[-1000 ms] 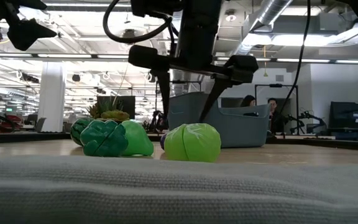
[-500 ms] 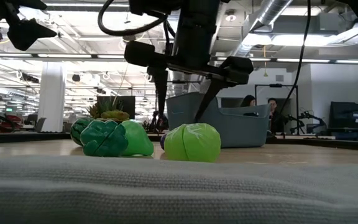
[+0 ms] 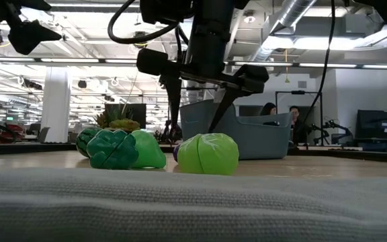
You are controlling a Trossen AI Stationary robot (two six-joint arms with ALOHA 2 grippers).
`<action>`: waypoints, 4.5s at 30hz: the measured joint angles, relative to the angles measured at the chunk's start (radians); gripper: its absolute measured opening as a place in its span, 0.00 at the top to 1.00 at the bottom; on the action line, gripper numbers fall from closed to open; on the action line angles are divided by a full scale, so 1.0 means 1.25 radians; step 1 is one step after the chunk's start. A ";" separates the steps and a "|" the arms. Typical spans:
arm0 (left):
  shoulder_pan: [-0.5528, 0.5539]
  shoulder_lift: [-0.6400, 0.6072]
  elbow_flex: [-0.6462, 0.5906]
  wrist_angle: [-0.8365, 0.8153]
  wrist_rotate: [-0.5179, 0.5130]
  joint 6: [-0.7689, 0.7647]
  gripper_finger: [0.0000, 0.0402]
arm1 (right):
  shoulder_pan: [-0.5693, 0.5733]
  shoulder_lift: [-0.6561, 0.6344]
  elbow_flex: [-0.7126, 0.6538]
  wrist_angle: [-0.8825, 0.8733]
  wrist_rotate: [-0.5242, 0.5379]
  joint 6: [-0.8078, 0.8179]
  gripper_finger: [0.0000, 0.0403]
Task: Pick and placing Produce into tupperware
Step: Put the eggplant into the bin
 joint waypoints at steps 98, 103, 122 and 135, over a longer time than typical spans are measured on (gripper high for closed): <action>0.000 0.000 0.000 0.004 -0.020 -0.016 0.29 | 0.015 0.012 -0.056 0.027 0.024 -0.152 0.32; 0.000 0.000 0.000 0.003 -0.020 -0.016 0.29 | 0.010 0.012 -0.056 0.024 0.025 -0.158 0.32; 0.000 0.000 0.000 0.004 -0.019 -0.019 0.29 | 0.009 0.012 -0.055 0.016 0.016 -0.025 0.32; 0.000 0.000 0.000 0.017 -0.019 -0.019 0.29 | 0.010 0.012 -0.055 0.029 0.016 -0.094 0.32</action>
